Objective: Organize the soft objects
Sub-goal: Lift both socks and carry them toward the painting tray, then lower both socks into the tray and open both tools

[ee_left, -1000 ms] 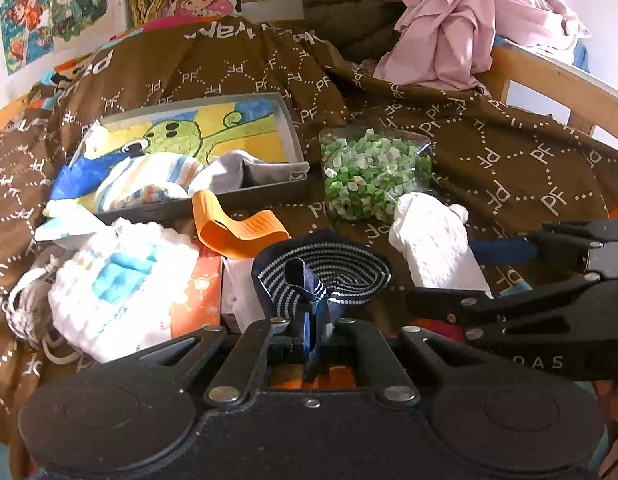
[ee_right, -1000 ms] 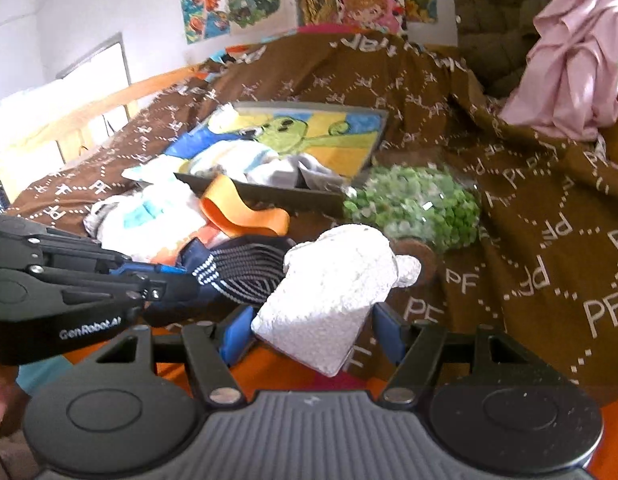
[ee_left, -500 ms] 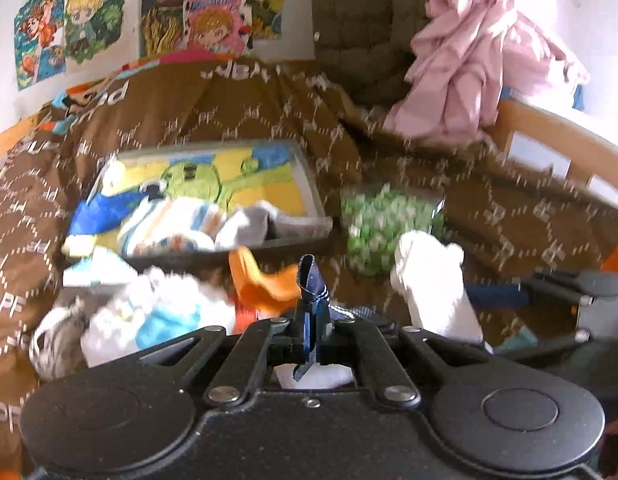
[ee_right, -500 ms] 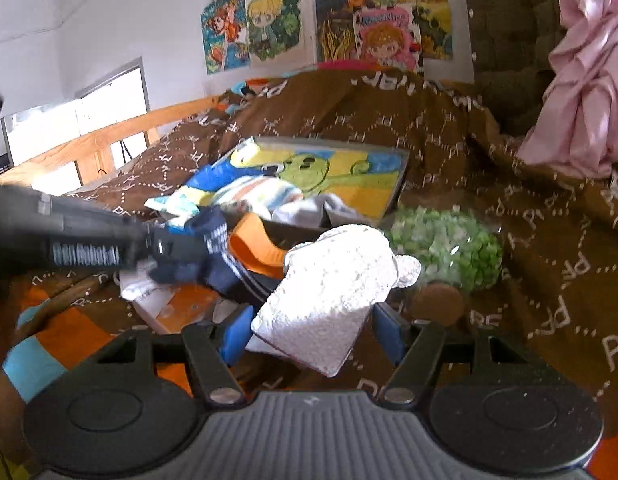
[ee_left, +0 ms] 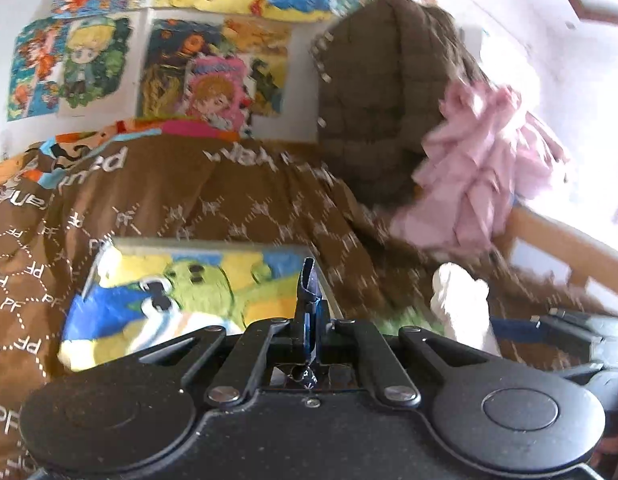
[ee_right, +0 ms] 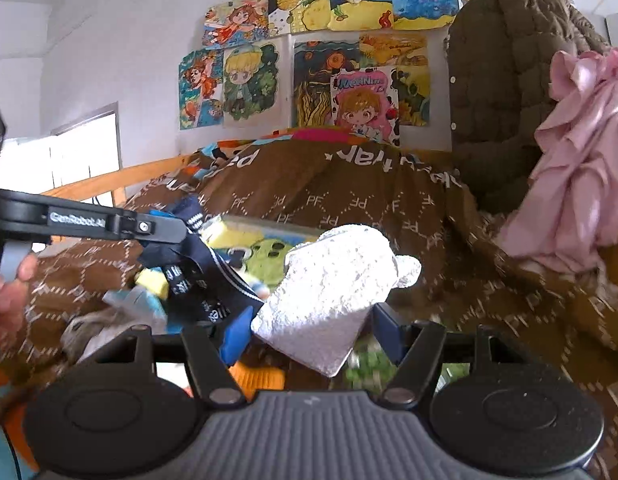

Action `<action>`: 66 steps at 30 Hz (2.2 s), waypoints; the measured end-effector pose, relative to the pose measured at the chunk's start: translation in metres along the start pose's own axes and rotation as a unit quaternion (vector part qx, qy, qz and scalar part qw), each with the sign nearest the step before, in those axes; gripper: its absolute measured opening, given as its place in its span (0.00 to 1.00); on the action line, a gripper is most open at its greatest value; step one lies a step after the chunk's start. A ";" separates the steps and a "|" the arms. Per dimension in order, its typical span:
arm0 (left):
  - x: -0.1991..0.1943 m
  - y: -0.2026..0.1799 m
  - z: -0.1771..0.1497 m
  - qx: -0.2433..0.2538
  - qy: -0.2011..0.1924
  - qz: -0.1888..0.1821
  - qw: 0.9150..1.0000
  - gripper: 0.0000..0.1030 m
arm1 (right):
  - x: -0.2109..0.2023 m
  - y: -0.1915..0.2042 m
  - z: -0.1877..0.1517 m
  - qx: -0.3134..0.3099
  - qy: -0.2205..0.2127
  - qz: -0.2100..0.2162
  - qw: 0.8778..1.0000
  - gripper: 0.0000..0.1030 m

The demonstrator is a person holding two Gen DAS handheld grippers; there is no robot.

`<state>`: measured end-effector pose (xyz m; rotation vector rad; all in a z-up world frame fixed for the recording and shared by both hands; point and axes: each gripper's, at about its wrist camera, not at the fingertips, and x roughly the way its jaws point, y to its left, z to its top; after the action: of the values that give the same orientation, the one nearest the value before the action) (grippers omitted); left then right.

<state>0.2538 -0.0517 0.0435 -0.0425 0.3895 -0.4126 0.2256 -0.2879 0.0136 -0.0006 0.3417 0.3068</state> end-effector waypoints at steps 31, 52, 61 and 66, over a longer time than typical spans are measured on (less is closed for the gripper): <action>0.155 0.078 -0.022 -0.081 0.045 0.045 0.995 0.02 | 0.162 0.013 -0.020 -0.070 0.047 0.013 0.996 0.68; 0.165 0.079 -0.037 -0.090 0.114 0.045 0.988 0.31 | 0.172 0.006 -0.029 -0.057 0.076 0.003 0.996 0.72; 0.145 0.079 -0.036 -0.103 0.083 0.057 0.990 0.71 | 0.160 0.004 -0.022 -0.047 0.064 -0.008 0.997 0.84; 0.119 0.073 -0.031 -0.100 0.041 0.078 0.991 0.89 | 0.143 0.001 -0.012 -0.037 0.046 -0.018 0.998 0.91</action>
<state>0.3702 -0.0309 -0.0369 -0.1892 0.5114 -0.2206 0.3497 -0.2449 -0.0454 -0.0932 0.4206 0.2842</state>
